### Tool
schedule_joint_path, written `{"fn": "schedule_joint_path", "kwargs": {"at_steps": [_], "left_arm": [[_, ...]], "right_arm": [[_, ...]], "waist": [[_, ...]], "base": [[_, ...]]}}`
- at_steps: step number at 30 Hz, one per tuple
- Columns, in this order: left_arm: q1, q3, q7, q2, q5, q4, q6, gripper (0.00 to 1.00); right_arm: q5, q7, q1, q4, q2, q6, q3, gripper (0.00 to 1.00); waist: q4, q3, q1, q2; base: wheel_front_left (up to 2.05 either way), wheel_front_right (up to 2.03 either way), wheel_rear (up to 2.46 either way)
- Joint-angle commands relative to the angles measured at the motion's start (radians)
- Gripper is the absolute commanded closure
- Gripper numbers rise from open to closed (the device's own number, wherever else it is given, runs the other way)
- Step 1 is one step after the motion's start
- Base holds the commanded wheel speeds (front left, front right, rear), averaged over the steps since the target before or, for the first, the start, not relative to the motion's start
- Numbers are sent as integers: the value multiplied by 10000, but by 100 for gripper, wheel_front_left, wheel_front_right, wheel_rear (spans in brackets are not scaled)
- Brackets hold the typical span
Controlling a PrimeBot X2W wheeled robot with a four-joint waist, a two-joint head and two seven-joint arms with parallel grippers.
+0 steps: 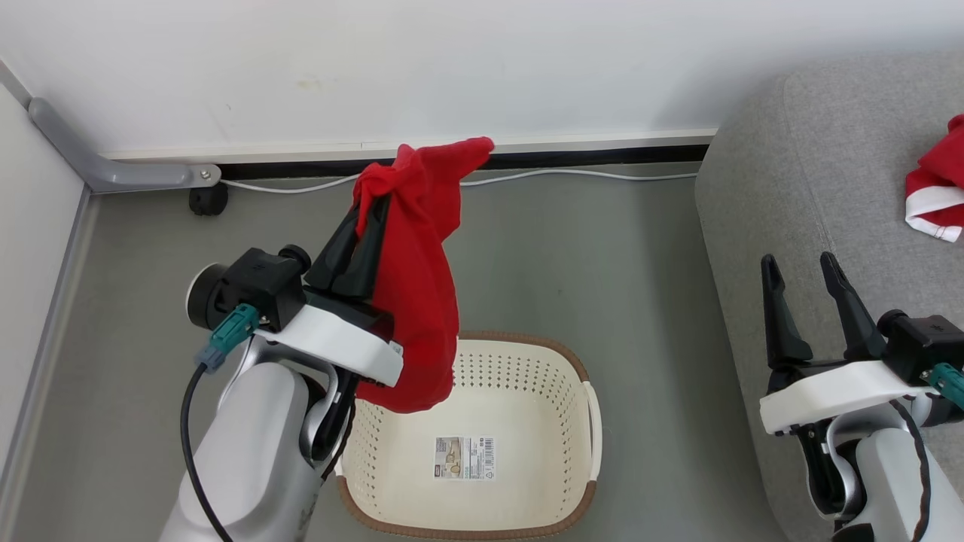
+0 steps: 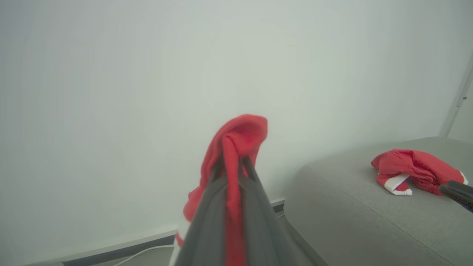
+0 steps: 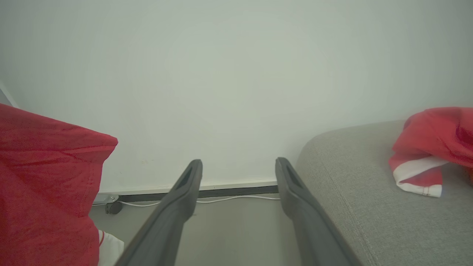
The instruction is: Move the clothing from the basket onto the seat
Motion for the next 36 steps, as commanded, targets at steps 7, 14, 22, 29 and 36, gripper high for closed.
{"fn": "schedule_joint_path", "kwargs": {"at_steps": [7, 14, 22, 29, 36], "left_arm": [[-866, 316, -103, 160, 242, -1544, -34, 100], [-1086, 230, -26, 200, 286, -2048, 18, 100], [-1092, 57, -27, 182, 207, -2050, 50, 100], [-1187, -134, -45, 161, 160, -2019, 65, 100], [-1355, -490, -71, 121, 63, -1985, 76, 100]], "right_arm": [[-33, -59, 92, -117, 9, 29, 259, 0], [-15, -59, 8, -97, 33, 29, 548, 0], [595, -59, -484, -823, 54, 29, 2781, 0], [1686, -59, -1390, -1005, -7, 29, 5585, 0], [2617, -59, -2391, -336, -26, 29, 7312, 0]], "waist": [[-62, -22, 0, -1], [-83, 23, 0, -1], [-85, 106, 0, -1], [21, 270, 0, -1], [304, 350, 0, -1]], "base": [[0, 0, 0], [0, 0, 0], [0, 0, 0], [0, 0, 0], [0, 0, 0]]}}
